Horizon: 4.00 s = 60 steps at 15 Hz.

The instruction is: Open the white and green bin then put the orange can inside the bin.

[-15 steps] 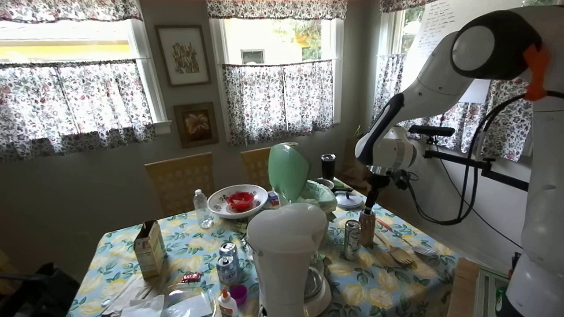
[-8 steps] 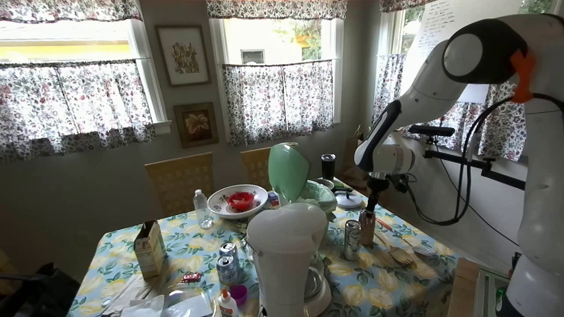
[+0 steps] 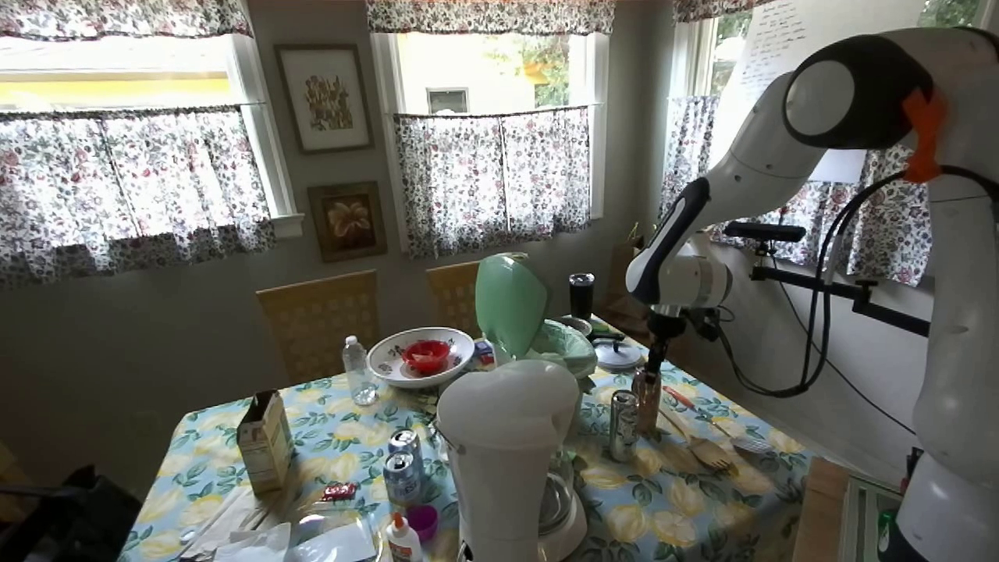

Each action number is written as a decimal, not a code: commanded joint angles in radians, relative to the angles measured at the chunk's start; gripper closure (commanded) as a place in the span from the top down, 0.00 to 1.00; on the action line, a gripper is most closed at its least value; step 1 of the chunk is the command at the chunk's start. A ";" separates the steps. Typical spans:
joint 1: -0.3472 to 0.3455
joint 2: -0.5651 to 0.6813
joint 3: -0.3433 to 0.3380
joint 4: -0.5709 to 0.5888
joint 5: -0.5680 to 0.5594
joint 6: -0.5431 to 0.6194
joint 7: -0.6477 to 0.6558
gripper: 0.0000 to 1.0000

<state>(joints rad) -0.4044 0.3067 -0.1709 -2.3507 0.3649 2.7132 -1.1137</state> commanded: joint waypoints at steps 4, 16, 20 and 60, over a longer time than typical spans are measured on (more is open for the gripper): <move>-0.001 -0.153 0.016 -0.032 -0.061 -0.031 -0.004 0.37; 0.122 -0.383 -0.037 0.028 -0.071 -0.067 -0.031 0.37; 0.178 -0.365 -0.041 0.091 -0.039 -0.048 -0.029 0.37; 0.215 -0.603 -0.067 -0.057 -0.362 -0.555 0.758 1.00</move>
<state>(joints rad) -0.2042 -0.2347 -0.2273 -2.3519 -0.0364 2.1908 -0.3569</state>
